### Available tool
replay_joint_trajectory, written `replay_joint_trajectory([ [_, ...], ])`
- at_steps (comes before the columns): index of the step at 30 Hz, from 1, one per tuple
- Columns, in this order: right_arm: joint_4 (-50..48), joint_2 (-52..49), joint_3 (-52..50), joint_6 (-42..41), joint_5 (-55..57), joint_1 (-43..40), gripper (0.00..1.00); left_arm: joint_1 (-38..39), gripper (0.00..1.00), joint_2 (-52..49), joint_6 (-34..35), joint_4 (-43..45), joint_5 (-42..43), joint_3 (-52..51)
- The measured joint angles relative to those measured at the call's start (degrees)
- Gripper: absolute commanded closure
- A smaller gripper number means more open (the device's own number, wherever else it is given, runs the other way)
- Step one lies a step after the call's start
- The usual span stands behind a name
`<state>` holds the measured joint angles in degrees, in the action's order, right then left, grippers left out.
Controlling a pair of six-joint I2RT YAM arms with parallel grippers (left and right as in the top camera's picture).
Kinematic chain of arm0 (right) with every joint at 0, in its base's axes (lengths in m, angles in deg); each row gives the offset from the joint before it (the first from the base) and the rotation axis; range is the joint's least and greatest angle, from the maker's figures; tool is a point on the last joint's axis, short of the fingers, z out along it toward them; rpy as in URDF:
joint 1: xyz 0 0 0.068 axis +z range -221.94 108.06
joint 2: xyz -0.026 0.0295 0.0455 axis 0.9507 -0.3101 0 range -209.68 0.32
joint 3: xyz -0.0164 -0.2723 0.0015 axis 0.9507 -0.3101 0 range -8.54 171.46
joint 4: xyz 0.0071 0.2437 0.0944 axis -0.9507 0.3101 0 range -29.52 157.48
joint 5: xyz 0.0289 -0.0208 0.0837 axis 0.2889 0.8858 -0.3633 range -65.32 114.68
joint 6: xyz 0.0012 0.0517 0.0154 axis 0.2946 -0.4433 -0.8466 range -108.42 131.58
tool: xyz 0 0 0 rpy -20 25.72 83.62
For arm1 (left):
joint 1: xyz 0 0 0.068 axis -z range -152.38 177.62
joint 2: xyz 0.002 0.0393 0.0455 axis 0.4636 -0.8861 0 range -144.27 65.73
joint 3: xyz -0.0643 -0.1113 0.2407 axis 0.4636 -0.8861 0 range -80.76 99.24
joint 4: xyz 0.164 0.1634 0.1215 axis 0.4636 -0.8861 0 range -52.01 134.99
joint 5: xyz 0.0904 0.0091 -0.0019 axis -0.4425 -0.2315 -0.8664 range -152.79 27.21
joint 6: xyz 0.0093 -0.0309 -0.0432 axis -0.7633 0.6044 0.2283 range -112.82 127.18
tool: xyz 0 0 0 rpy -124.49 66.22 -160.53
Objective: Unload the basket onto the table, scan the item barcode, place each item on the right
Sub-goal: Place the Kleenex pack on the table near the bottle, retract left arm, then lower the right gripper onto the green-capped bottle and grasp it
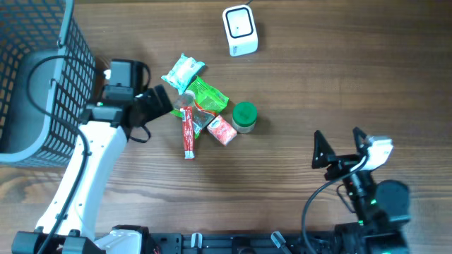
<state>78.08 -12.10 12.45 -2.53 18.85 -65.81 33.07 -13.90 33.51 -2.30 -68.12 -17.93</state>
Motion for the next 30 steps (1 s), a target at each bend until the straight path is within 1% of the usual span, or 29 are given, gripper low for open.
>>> replay_joint_trajectory([
  [3, 13.53, -12.79, 16.98, 0.7, -1.55, -0.02, 0.0, -4.07, 0.0, -0.02, 0.31, -0.07, -0.81, 0.02],
  [5, 22.49, -22.08, 27.82, 1.79, -2.75, -0.02, 0.0, -5.4, 0.0, -0.02, 0.57, -0.26, -0.94, 0.02],
  [6, 30.03, -28.92, 35.52, 2.21, -3.17, 0.0, 0.0, -5.51, 0.0, -0.02, 0.59, -0.17, -1.07, 0.02],
  [8, 40.54, -38.16, 45.79, 2.45, -3.61, 0.0, 0.0, -5.51, 0.0, -0.02, 0.61, -0.31, -1.01, 0.02],
  [9, 43.21, -42.32, 50.12, 2.51, -3.96, 0.0, 0.0, -5.51, 0.0, -0.02, 0.61, -0.22, -1.09, 0.02],
  [10, 44.39, -49.13, 56.48, 2.62, -4.85, 0.0, 0.0, -5.53, 0.0, -0.02, 0.61, -0.28, -1.09, 0.02],
  [11, 46.53, -52.81, 60.11, 3.21, -6.86, -0.09, 0.13, -5.53, 0.0, -0.02, 0.61, -0.17, -1.05, 0.02],
  [12, 46.01, -56.39, 63.25, 4.07, -10.14, -0.04, 0.19, -5.53, 0.0, 0.0, 0.61, -0.26, -1.09, 0.02],
  [14, 44.96, -61.86, 65.68, 5.16, -17.11, 0.0, 0.2, -5.51, 0.0, -0.02, 0.61, -0.28, -1.07, 0.02],
  [17, 48.04, -67.54, 65.83, 5.22, -18.58, 2.4, 0.2, -5.51, 0.0, -0.02, 0.61, -0.28, -1.07, 0.02],
  [21, 48.85, -78.16, 65.81, 5.11, -13.18, 13.18, 0.16, -5.51, 0.0, -0.02, 0.61, -0.28, -1.07, 0.02],
  [25, 45.7, -87.38, 65.81, 4.96, -7.39, 20.79, 0.14, -5.51, 0.0, -0.02, 0.61, -0.26, -1.07, 0.02],
  [30, 41.0, -94.49, 65.81, 5.05, -3.26, 22.97, 0.13, -5.53, 0.0, -0.02, 0.61, -0.28, -1.07, 0.02],
])
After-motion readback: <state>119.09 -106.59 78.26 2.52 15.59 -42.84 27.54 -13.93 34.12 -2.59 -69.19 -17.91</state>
